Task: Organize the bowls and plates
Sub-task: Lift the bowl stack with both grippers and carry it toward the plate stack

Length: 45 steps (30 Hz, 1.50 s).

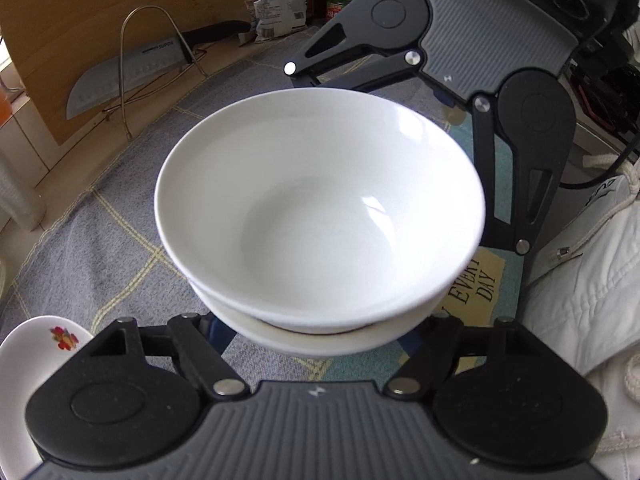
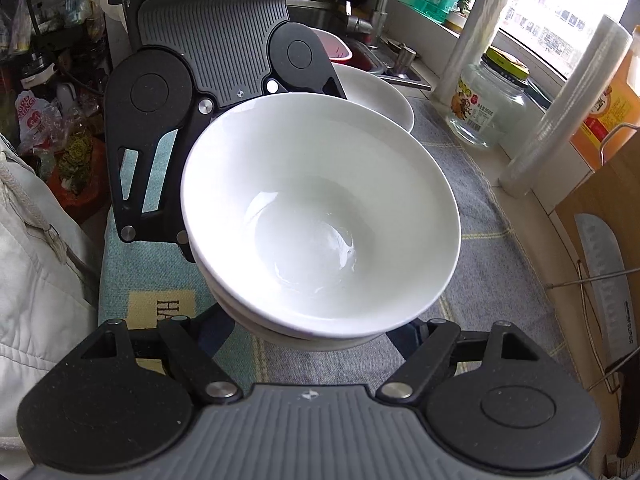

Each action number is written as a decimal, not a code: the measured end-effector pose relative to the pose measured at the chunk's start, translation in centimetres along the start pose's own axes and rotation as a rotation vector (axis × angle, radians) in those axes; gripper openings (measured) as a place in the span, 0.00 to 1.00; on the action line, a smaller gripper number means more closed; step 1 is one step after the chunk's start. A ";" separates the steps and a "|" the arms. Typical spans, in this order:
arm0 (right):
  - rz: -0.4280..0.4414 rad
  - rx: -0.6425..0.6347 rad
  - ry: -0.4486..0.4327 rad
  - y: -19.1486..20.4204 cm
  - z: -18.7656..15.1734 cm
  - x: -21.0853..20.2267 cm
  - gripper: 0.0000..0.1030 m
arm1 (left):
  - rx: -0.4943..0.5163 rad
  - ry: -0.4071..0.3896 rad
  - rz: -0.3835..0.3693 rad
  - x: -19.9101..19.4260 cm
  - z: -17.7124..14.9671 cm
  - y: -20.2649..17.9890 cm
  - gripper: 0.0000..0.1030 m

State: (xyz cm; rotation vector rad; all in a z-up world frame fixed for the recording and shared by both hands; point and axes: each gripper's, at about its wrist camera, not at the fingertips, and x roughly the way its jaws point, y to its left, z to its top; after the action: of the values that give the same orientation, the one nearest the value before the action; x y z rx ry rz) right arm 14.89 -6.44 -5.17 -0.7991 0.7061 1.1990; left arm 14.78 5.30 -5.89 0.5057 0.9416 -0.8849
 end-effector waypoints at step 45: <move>0.000 -0.124 -0.002 -3.5 16.8 11.2 0.81 | -0.118 -0.007 0.152 -6.7 -9.8 14.2 0.75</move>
State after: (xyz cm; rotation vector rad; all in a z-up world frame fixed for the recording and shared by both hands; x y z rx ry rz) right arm 21.70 12.89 -4.67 -0.9013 0.6349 1.2527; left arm 19.94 23.10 -5.14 0.4661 0.9308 -0.6890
